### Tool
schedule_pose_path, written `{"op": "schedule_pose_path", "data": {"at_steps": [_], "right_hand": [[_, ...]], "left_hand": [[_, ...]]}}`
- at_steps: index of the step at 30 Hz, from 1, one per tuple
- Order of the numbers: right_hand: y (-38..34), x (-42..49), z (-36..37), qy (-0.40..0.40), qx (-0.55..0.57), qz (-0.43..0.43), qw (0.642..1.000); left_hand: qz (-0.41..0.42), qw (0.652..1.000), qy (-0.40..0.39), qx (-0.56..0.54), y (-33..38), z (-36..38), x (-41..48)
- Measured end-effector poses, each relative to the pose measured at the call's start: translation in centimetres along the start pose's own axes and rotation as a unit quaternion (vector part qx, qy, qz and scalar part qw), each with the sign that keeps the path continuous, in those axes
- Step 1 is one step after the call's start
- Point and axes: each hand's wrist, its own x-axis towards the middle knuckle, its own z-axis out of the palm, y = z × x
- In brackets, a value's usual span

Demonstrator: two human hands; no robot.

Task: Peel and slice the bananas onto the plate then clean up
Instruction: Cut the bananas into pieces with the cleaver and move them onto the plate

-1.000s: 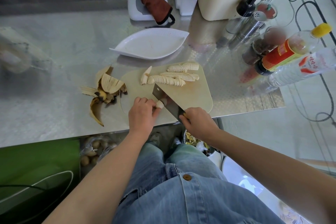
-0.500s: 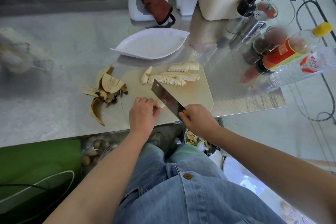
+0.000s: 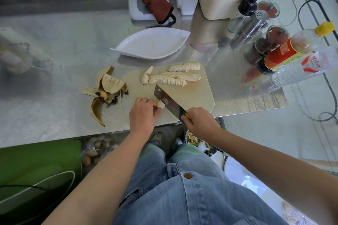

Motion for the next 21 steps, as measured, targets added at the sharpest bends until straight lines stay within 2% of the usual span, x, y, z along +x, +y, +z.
{"op": "schedule_pose_path", "data": {"at_steps": [4, 21], "right_hand": [[-0.45, 0.02, -0.48, 0.035, 0.019, -0.013, 0.999], [-0.42, 0.36, -0.32, 0.037, 0.022, -0.009, 0.999]], "left_hand": [[-0.002, 1.000, 0.002, 0.004, 0.01, 0.05, -0.03], [-0.003, 1.000, 0.004, 0.008, -0.16, 0.31, 0.19]]}}
